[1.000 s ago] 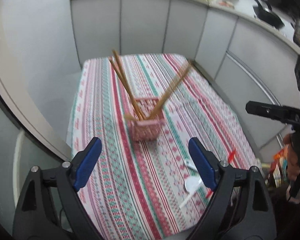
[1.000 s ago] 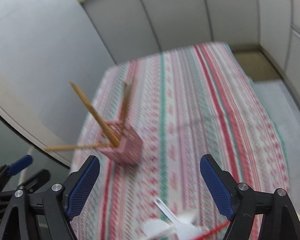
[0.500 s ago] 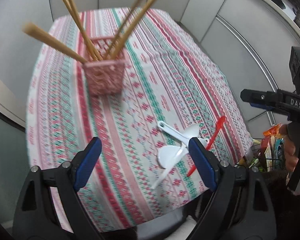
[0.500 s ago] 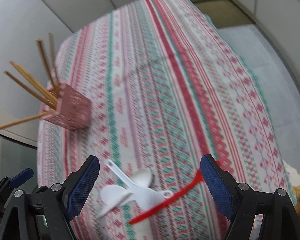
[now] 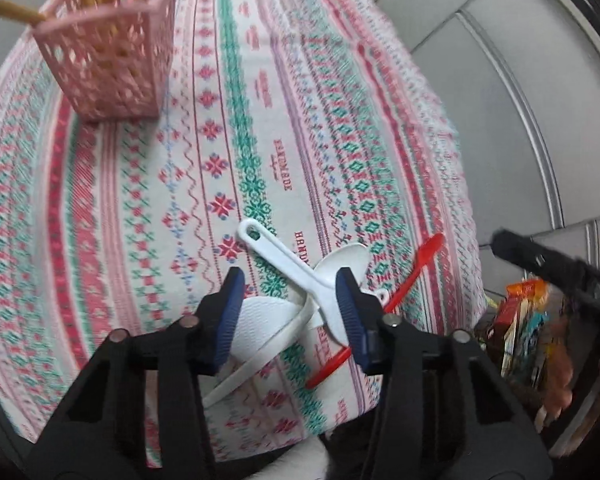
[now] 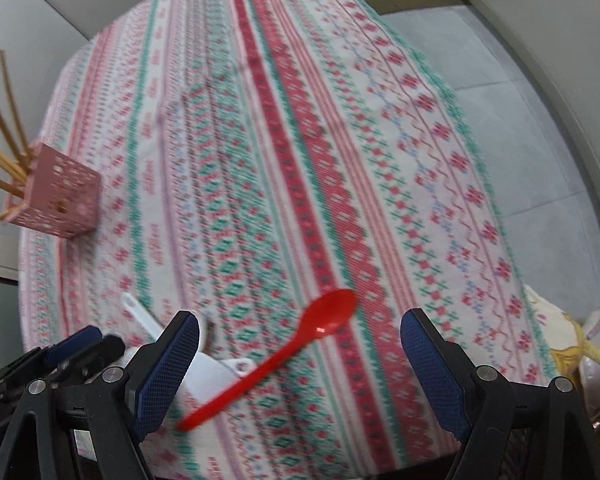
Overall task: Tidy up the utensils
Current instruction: 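Close the left tool on the white spoon handle while the right tool grasps the red spoon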
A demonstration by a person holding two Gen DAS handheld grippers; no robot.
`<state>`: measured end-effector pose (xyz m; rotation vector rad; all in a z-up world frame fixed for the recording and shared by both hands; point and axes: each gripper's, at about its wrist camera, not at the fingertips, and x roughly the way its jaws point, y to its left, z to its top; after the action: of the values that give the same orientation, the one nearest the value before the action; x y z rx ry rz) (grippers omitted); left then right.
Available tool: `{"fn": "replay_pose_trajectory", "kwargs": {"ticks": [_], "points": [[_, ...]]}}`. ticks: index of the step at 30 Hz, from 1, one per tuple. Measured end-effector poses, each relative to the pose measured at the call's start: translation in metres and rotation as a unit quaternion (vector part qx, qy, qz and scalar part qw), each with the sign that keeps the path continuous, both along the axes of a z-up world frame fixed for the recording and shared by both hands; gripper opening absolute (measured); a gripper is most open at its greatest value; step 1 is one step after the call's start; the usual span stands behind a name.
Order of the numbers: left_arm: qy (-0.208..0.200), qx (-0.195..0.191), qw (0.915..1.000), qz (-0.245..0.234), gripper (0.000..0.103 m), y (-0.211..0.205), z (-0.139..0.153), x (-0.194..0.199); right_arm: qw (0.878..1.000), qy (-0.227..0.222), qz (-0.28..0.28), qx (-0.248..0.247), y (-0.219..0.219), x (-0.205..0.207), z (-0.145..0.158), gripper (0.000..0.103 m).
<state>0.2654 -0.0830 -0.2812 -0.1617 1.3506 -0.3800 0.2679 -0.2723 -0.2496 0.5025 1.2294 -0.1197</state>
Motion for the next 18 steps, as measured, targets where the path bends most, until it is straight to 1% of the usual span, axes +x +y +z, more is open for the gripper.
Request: {"fn": "replay_pose_trajectory", "kwargs": {"ticks": [1,5,9,11,12,14,16,18], "points": [[0.008,0.004,0.9999,0.009,0.043,-0.003,-0.007,0.003,1.000,0.004,-0.001,0.004,-0.002,0.000,-0.003,0.087],[0.015,0.016,0.9989,0.041,0.042,-0.006,-0.017,0.010,1.000,0.005,-0.008,0.025,-0.009,-0.001,-0.007,0.087],[0.018,0.014,0.9979,0.061,0.041,-0.008,-0.022,0.016,1.000,0.002,-0.007,0.026,-0.010,0.000,-0.005,0.087],[0.018,0.017,0.9975,0.066,0.034,-0.011,-0.024,0.018,1.000,0.003,-0.004,0.026,-0.009,0.001,-0.005,0.087],[0.015,0.019,0.9974,0.068,0.029,-0.012,-0.024,0.019,1.000,0.004,-0.003,0.028,-0.009,0.002,-0.005,0.087],[0.017,0.017,0.9971,0.072,0.023,-0.013,-0.024,0.022,0.999,0.006,-0.001,0.032,-0.008,0.002,-0.007,0.087],[0.020,0.014,0.9968,0.076,0.015,-0.012,-0.025,0.027,0.999,0.007,-0.001,0.037,-0.009,0.002,-0.008,0.087],[0.020,0.014,0.9967,0.078,0.011,-0.015,-0.026,0.031,0.999,0.009,-0.002,0.041,-0.009,0.002,-0.009,0.087]]}}
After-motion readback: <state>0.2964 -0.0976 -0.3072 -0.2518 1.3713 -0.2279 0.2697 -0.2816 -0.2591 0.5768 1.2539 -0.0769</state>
